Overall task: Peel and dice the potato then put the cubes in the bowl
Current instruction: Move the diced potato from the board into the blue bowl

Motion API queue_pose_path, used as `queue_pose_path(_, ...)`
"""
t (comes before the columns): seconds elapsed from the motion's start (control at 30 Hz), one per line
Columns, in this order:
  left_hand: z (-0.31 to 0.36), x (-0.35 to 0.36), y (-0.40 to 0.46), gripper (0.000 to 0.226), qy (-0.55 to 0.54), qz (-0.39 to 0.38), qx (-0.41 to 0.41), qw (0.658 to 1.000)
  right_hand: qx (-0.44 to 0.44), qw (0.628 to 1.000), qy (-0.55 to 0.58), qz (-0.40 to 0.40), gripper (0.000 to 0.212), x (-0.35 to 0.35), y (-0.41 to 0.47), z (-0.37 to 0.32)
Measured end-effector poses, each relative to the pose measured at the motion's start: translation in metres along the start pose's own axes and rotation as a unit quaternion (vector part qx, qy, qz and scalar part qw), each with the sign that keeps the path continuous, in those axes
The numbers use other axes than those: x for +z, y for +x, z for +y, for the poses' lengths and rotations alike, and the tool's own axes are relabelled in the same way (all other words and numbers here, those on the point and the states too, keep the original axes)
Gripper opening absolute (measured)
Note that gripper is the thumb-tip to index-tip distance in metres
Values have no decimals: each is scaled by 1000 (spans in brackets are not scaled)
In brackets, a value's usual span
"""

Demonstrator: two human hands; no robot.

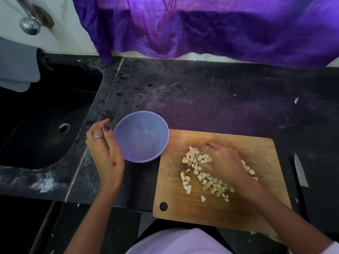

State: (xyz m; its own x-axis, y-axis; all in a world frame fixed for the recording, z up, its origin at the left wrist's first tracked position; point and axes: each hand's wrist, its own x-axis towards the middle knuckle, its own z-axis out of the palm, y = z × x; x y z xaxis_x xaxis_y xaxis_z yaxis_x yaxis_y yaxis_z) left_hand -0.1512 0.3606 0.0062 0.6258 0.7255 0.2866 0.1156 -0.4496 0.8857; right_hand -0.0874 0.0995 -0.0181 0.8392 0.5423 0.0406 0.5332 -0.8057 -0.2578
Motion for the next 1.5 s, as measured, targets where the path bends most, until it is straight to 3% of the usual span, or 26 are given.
queue_pose_path(0.17,-6,-1,7,30,-9,-20,-14,1000,130,973,188,25,18,-17,8,0)
queue_pose_path(0.3,-10,-2,11,30,-16,-28,-31,999,185,946,263,34,9,-36,5,-6)
queue_pose_path(0.4,-12,0,15,31,-24,-32,-43,998,206,929,307,4,8,-40,4,-8)
queue_pose_path(0.47,-15,1,17,31,-24,-35,-47,998,220,918,328,-31,19,-38,6,-7)
queue_pose_path(0.57,-17,4,18,32,-27,-41,-41,998,220,907,355,-59,38,-39,11,-10)
queue_pose_path(0.67,-19,7,17,32,-38,-53,-38,997,182,912,361,-65,19,-55,25,-24)
queue_pose_path(0.9,-17,11,15,32,-52,-58,-92,993,104,877,462,-78,20,-77,91,-90)
queue_pose_path(1.03,-20,13,16,33,-78,-70,-120,987,113,891,408,-165,18,-52,133,-124)
queue_pose_path(1.2,-20,15,15,32,-95,-72,-140,983,137,918,234,-290,27,-36,157,-140)
queue_pose_path(1.3,-23,13,15,30,-93,-73,-135,984,121,933,189,-281,24,-40,163,-142)
queue_pose_path(1.43,-28,9,13,33,-101,-86,-135,982,80,959,191,-195,25,-42,164,-146)
queue_pose_path(1.5,-29,7,13,31,-100,-93,-130,982,39,961,184,-201,26,-38,160,-151)
